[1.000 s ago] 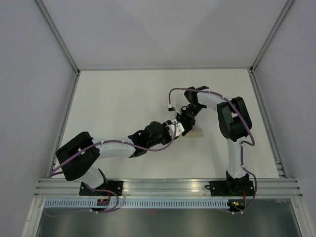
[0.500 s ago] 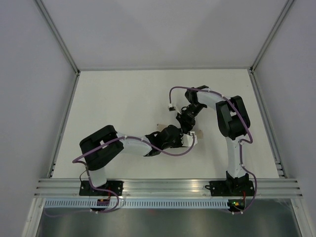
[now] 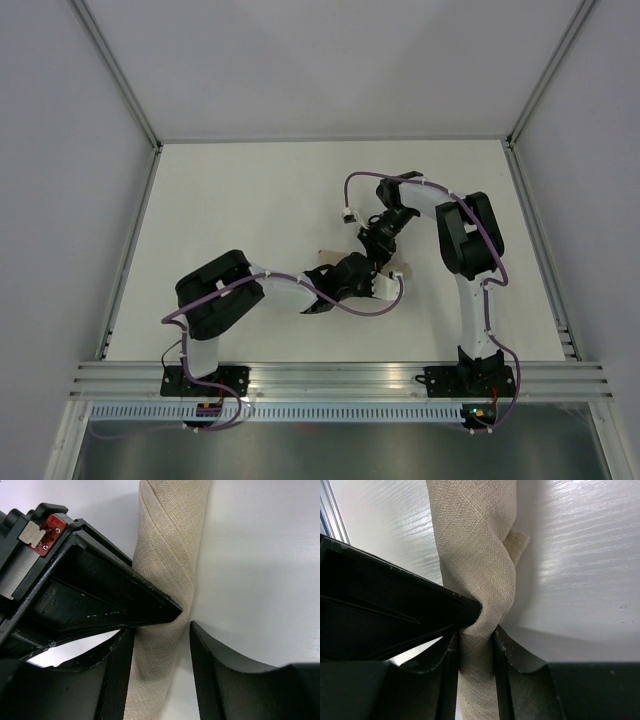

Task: Fold the napkin, place the utensils inside, and roll it up
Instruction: Roll the napkin at the center of the board.

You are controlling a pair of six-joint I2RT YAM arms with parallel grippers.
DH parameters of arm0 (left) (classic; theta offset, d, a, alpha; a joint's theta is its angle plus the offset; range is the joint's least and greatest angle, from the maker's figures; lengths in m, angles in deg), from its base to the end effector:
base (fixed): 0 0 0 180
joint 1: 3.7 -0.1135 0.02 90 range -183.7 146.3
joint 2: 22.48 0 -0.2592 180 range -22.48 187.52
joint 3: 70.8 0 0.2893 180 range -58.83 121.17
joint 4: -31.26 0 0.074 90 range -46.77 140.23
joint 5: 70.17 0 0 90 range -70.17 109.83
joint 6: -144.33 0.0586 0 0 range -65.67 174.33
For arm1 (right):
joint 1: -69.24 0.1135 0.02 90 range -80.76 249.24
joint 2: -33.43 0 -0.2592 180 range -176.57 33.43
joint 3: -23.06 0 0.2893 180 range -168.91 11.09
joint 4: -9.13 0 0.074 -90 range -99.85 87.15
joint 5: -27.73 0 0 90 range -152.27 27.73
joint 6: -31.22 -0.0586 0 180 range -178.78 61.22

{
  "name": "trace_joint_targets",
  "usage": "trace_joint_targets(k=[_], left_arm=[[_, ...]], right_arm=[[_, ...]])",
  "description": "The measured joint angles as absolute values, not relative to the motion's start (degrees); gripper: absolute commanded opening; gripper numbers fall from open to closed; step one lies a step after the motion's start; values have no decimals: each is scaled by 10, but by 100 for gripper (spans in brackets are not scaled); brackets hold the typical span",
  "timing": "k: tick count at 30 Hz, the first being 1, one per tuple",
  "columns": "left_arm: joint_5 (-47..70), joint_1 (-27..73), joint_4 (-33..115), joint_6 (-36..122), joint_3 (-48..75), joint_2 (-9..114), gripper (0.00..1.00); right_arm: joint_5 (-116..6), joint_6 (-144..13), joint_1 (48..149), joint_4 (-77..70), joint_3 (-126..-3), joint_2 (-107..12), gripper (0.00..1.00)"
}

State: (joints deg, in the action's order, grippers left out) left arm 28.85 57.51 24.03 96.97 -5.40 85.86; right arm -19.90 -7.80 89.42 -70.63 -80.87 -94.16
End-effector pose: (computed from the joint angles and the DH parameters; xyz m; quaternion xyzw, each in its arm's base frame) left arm 0.2105 -0.3640 0.0855 0.6762 0.5753 -0.0043 0.4602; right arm 0.3767 0.1805 0.0887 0.5045 -0.7777 -0.3750 0.0097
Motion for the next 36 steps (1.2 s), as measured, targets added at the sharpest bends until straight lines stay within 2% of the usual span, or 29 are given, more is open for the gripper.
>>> trace_joint_targets(k=[3,8,15,18,22,28,36], left_arm=[[290,574,249,979,-48,862,51],[292,571,269,991,-35,868,43],[290,569,303,995,-14,875,31],[286,566,312,995,-7,877,30],[280,562,319,995,2,882,30],[267,554,340,992,19,886,30],[250,543,369,966,46,895,31]], right_arm=[[-198,-75,893,-709,-810,-944,13],[-197,-73,892,-713,-814,-947,17],[-194,-73,887,-719,-815,-945,58],[-194,-76,880,-731,-815,-939,67],[-199,-90,870,-733,-815,-931,72],[-229,-139,847,-679,-815,-912,72],[-263,-218,767,-567,-784,-844,69]])
